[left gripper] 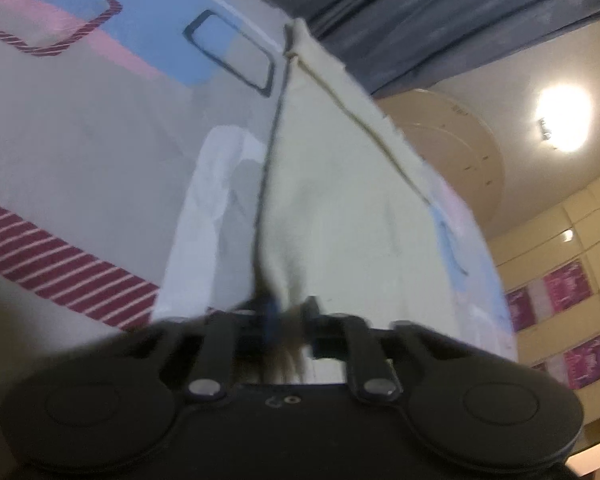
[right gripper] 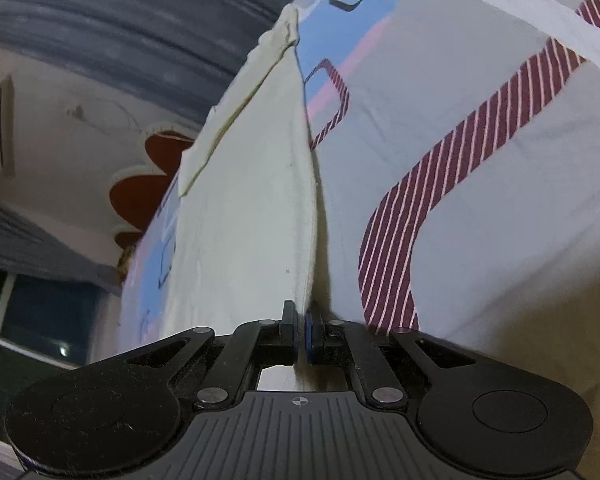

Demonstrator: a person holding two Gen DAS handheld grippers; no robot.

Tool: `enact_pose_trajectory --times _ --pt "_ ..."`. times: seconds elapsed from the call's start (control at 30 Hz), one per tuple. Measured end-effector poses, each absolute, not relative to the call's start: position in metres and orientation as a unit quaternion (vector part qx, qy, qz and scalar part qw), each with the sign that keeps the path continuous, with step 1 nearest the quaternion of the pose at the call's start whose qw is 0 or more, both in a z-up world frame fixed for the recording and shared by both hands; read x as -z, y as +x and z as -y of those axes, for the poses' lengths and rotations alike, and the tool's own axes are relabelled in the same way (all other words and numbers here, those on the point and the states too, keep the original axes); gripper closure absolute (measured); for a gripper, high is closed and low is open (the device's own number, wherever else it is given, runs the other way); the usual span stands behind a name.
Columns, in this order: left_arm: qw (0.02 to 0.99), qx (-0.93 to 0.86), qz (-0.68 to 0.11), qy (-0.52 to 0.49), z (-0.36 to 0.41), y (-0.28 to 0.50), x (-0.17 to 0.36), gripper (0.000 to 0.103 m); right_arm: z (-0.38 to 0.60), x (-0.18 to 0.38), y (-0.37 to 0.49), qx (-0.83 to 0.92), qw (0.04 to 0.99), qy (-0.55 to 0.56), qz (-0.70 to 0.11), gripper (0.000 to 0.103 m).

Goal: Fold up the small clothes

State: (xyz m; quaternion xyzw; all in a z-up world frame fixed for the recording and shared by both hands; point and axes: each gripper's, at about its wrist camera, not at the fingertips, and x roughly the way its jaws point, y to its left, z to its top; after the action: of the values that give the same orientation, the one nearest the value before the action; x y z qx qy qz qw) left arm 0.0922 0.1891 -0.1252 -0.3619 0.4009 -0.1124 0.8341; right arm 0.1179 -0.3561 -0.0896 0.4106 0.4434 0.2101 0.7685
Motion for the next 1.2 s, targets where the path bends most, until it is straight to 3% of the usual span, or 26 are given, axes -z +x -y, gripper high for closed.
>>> enact_pose_trajectory --times 0.17,0.3,0.37,0.6,0.73,0.77,0.8,0.83,0.87,0.93,1.0,1.03,1.17,1.2 --pt "0.867 0.144 -0.314 -0.359 -0.189 0.071 0.085 0.097 0.361 0.048 0.112 -0.236 0.793 0.414 -0.379 0.101" --pt "0.852 0.092 -0.368 -0.36 -0.195 0.083 0.098 0.098 0.363 0.041 0.118 -0.222 0.804 0.393 -0.387 0.101" --pt "0.846 0.096 -0.361 -0.38 -0.199 0.087 0.089 0.098 0.362 0.038 0.124 -0.212 0.802 0.387 -0.403 0.101" --pt "0.859 0.13 -0.335 -0.365 -0.187 0.14 0.037 0.098 0.358 -0.03 0.173 -0.235 0.826 0.377 -0.347 0.103" --pt "0.854 0.126 -0.353 -0.361 -0.177 0.147 0.046 0.098 0.342 -0.025 0.191 -0.232 0.825 0.313 -0.409 0.101" --pt "0.85 0.122 -0.358 -0.366 -0.177 0.142 0.053 0.098 0.342 -0.012 0.188 -0.226 0.817 0.307 -0.432 0.089" --pt "0.847 0.119 -0.362 -0.37 -0.18 0.136 0.057 0.098 0.344 0.004 0.181 -0.213 0.809 0.311 -0.451 0.055" --pt "0.844 0.114 -0.364 -0.376 -0.182 0.131 0.063 0.098 0.347 0.016 0.173 -0.205 0.806 0.314 -0.459 0.041" --pt "0.84 0.107 -0.368 -0.384 -0.185 0.123 0.072 0.098 0.349 0.03 0.162 -0.199 0.803 0.319 -0.464 0.039" --pt "0.832 0.096 -0.375 -0.397 -0.191 0.112 0.086 0.098 0.352 0.053 0.147 -0.201 0.78 0.352 -0.477 0.039" --pt "0.825 0.088 -0.38 -0.408 -0.199 0.1 0.098 0.098 0.351 0.069 0.132 -0.202 0.765 0.372 -0.485 0.054" --pt "0.822 0.083 -0.385 -0.412 -0.202 0.097 0.105 0.098 0.349 0.077 0.126 -0.202 0.758 0.383 -0.488 0.057" --pt "0.81 0.079 -0.397 -0.424 -0.207 0.092 0.125 0.098 0.344 0.087 0.116 -0.208 0.752 0.418 -0.465 0.059" --pt "0.809 0.078 -0.4 -0.424 -0.207 0.092 0.126 0.098 0.342 0.088 0.118 -0.211 0.752 0.421 -0.461 0.067"
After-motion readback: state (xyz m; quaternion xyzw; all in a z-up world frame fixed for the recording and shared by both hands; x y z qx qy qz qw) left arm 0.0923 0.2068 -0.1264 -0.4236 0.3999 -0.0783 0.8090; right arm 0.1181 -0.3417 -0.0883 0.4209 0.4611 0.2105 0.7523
